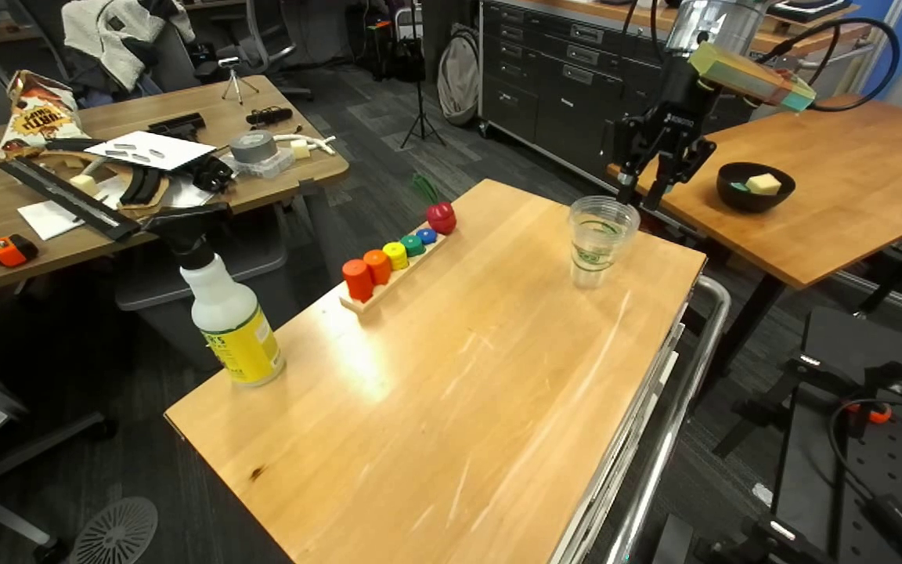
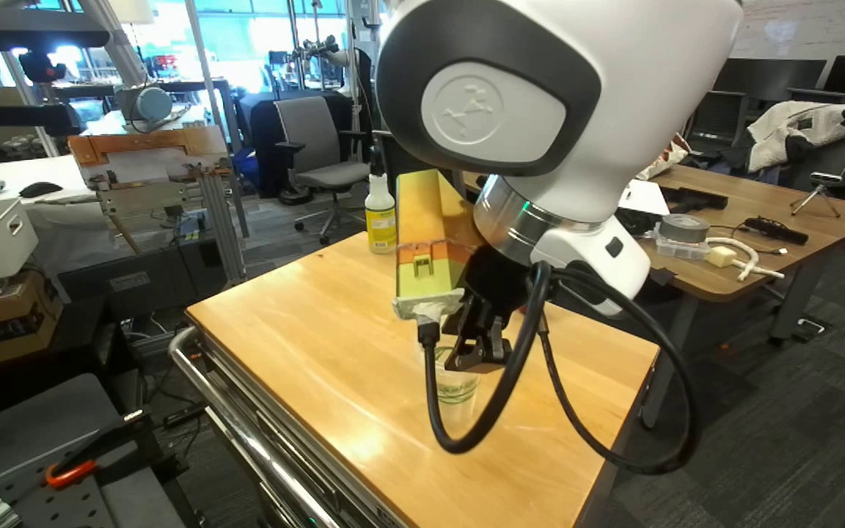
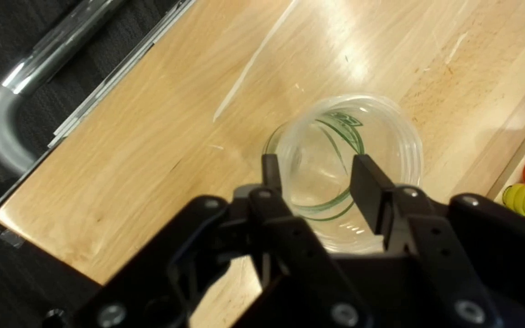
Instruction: Stack the cups from left to right
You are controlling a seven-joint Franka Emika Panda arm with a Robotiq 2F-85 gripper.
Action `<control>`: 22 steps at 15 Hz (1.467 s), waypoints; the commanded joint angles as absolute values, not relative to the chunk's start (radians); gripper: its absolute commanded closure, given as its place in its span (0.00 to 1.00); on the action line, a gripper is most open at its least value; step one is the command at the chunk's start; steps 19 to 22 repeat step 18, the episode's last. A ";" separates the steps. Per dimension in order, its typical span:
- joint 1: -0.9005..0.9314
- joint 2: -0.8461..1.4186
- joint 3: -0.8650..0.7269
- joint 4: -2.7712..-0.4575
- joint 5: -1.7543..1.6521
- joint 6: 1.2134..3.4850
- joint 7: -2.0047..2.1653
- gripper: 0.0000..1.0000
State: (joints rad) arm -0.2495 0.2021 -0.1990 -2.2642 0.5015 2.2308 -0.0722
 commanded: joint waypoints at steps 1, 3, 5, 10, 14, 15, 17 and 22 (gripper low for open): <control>-0.248 0.141 -0.201 -2.301 0.467 2.243 -0.045 0.21; -0.245 0.126 -0.203 -2.312 0.452 2.252 -0.034 0.08; -0.236 0.102 -0.201 -2.329 0.420 2.244 -0.021 0.00; -0.191 -0.076 -0.178 -2.437 0.262 2.218 -0.019 0.00; -0.172 -0.079 -0.168 -2.428 0.258 2.187 -0.058 0.00; -0.164 -0.126 -0.163 -2.452 0.249 2.170 -0.068 0.00; -0.157 -0.188 -0.160 -2.487 0.241 2.160 -0.076 0.00; -0.157 -0.201 -0.161 -2.498 0.241 2.160 -0.080 0.00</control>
